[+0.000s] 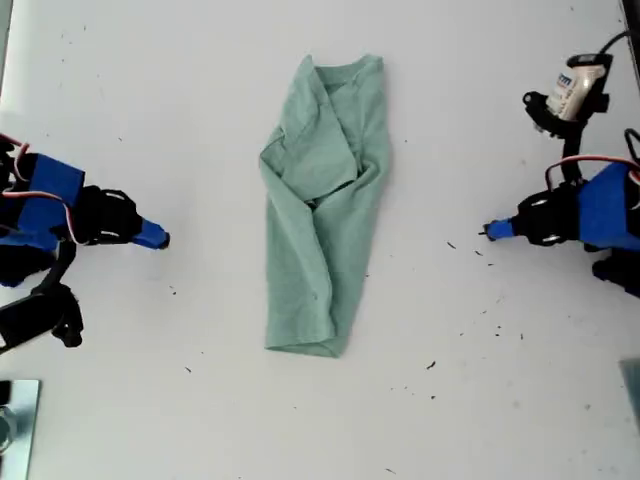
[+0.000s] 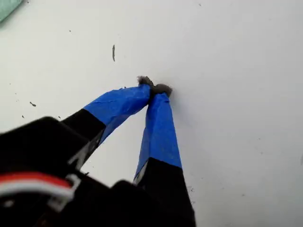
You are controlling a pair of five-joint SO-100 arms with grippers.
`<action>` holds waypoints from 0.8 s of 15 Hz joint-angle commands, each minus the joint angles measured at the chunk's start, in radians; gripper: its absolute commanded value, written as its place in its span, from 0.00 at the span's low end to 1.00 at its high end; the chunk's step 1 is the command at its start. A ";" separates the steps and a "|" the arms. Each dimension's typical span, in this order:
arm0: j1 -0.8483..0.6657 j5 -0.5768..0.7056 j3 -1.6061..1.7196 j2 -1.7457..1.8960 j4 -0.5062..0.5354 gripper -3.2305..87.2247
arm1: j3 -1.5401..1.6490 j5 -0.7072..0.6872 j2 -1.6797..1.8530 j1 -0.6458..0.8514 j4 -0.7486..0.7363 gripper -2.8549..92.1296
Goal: Fold t shirt
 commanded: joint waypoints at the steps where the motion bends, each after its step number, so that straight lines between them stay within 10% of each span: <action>1: 0.044 0.029 -0.394 -0.301 0.064 0.05 | -0.192 0.072 -0.150 -0.066 -0.057 0.05; 4: 0.123 0.123 -1.035 -0.795 0.250 0.33 | -0.927 0.094 -0.922 -0.170 -0.080 0.34; 8: 0.173 0.187 -1.575 -1.258 0.428 0.36 | -1.905 0.138 -1.776 -0.275 0.222 0.36; 12: 0.147 0.189 -1.654 -1.463 0.423 0.39 | -2.111 0.267 -2.092 -0.302 0.252 0.34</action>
